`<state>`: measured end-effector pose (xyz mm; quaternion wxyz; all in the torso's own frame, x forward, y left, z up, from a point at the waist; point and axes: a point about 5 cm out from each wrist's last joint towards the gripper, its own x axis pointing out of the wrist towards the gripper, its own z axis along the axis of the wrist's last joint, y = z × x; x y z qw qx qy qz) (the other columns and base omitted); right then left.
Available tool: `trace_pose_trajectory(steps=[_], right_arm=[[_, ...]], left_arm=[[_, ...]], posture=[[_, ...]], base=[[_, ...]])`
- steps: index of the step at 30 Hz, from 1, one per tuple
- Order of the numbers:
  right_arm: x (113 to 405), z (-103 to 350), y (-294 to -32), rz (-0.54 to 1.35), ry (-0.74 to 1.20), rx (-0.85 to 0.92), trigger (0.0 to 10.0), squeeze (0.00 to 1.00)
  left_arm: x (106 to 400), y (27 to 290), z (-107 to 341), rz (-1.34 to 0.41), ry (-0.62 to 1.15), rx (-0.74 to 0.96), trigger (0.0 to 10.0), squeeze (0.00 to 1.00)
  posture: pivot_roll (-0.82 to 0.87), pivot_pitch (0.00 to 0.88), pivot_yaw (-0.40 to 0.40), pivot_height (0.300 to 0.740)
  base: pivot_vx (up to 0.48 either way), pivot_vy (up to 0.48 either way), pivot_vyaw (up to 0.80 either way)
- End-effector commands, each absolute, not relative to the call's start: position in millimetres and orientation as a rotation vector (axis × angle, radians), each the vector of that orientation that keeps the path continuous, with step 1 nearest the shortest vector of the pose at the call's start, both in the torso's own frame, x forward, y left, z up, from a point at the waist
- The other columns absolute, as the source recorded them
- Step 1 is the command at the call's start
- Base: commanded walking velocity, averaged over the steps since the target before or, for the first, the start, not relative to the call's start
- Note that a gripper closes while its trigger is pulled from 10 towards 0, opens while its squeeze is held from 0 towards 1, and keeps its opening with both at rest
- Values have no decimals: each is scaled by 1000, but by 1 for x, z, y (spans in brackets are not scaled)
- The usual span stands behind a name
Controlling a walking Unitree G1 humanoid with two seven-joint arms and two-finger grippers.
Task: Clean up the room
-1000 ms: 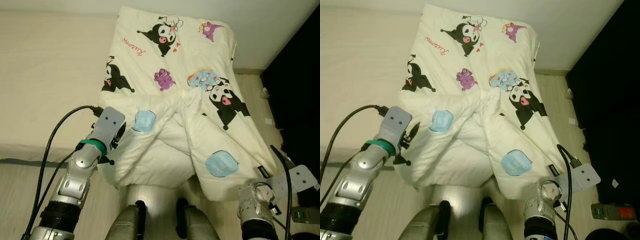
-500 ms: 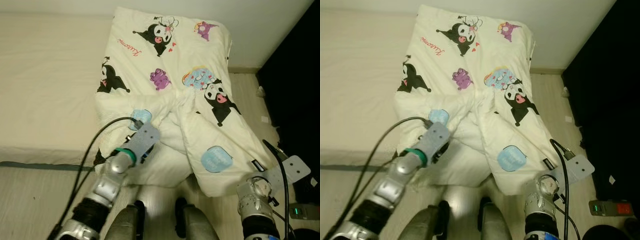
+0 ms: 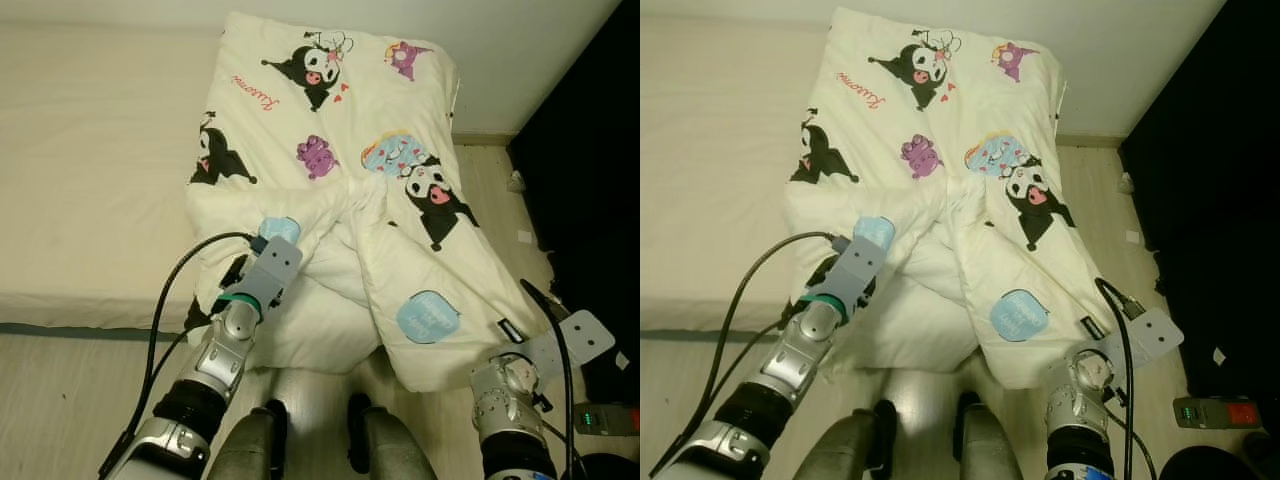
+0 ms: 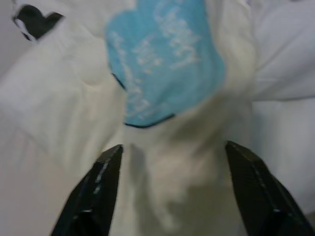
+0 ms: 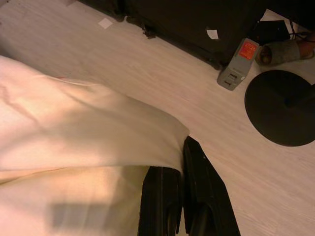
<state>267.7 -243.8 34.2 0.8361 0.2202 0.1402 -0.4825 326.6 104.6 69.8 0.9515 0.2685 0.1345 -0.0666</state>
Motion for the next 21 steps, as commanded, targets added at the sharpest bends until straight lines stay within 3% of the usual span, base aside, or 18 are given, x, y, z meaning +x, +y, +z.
trace_pose_trajectory(steps=[1,7,8,9,10,21], right_arm=[[258,27,-248,-1049,324,456,0,0],[259,28,-247,-1044,327,456,0,0],[259,28,-247,-1042,328,455,0,0],[259,28,-247,-1040,329,454,0,0],[259,28,-247,-1038,330,453,0,0],[257,27,-245,-1028,337,448,0,0]], left_arm=[[317,106,52,-146,357,531,10000,1000],[313,102,39,-135,434,479,10000,1000],[313,100,37,-133,442,472,10000,937],[313,99,36,-125,442,472,10000,808],[315,99,36,-105,436,465,10000,0],[334,102,58,57,302,411,10000,0]], posture=[[-63,269,31,740],[-69,273,28,740],[-72,275,26,740],[-72,275,26,740],[-72,275,26,740],[-107,292,15,740]], base=[[0,0,0],[0,0,0],[0,0,0],[0,0,0],[0,0,0],[0,0,0]])
